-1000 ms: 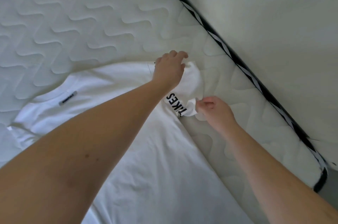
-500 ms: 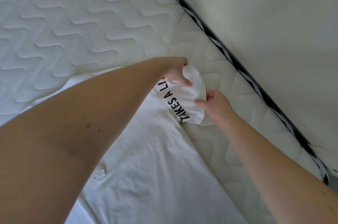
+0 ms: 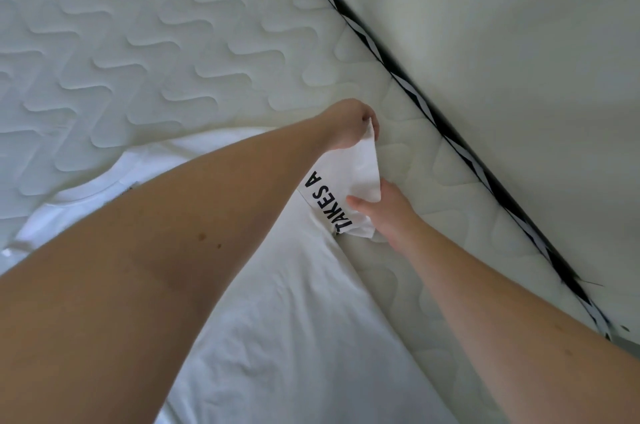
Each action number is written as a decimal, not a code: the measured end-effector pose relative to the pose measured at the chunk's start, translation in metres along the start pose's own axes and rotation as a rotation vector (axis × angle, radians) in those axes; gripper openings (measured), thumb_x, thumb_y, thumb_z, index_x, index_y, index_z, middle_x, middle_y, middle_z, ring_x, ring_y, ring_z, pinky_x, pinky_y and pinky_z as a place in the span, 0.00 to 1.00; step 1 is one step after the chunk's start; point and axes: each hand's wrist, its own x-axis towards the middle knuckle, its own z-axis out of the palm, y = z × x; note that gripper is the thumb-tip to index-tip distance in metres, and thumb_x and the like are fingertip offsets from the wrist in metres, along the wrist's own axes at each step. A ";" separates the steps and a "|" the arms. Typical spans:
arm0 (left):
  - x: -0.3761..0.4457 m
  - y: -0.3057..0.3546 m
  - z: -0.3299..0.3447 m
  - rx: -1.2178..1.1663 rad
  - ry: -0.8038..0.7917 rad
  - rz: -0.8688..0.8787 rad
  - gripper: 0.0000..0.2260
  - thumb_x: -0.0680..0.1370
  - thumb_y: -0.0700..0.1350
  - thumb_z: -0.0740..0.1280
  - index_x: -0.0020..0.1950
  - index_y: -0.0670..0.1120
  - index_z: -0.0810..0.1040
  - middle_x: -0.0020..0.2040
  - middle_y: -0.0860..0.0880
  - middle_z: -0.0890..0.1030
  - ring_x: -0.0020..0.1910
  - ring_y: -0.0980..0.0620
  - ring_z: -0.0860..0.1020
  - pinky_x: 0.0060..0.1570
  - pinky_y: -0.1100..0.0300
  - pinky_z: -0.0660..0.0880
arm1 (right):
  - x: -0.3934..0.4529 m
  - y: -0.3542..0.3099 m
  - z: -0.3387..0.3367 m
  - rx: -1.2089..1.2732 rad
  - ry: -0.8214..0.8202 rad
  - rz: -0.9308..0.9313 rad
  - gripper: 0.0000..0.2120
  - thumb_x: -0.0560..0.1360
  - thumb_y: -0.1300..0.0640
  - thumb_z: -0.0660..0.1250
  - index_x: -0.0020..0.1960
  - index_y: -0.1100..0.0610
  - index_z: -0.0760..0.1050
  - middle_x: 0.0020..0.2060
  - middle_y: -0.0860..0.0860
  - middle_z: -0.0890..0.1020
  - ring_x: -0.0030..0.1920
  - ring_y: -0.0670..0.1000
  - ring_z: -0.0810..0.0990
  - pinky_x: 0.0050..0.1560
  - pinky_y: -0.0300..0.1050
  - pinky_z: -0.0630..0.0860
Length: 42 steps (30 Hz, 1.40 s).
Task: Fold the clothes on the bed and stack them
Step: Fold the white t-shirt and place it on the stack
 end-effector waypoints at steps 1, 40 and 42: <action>-0.002 -0.001 -0.001 0.014 0.011 -0.002 0.12 0.75 0.37 0.62 0.39 0.53 0.79 0.36 0.55 0.74 0.36 0.54 0.73 0.34 0.66 0.68 | -0.001 -0.001 0.002 0.000 0.013 0.006 0.12 0.71 0.61 0.75 0.54 0.58 0.79 0.48 0.53 0.84 0.42 0.47 0.82 0.35 0.34 0.75; -0.319 -0.212 0.015 -1.033 0.637 -0.541 0.11 0.78 0.49 0.68 0.36 0.49 0.78 0.35 0.50 0.78 0.35 0.50 0.75 0.36 0.59 0.71 | -0.177 -0.022 0.198 -1.240 0.135 -0.874 0.17 0.60 0.61 0.76 0.48 0.54 0.79 0.26 0.47 0.76 0.24 0.49 0.77 0.25 0.38 0.56; -0.323 -0.223 0.026 -0.892 0.624 -0.522 0.07 0.75 0.40 0.71 0.45 0.51 0.76 0.41 0.48 0.79 0.38 0.49 0.76 0.39 0.57 0.72 | -0.174 -0.005 0.210 -1.189 0.030 -0.867 0.18 0.71 0.62 0.67 0.61 0.55 0.74 0.40 0.49 0.81 0.38 0.53 0.81 0.31 0.43 0.63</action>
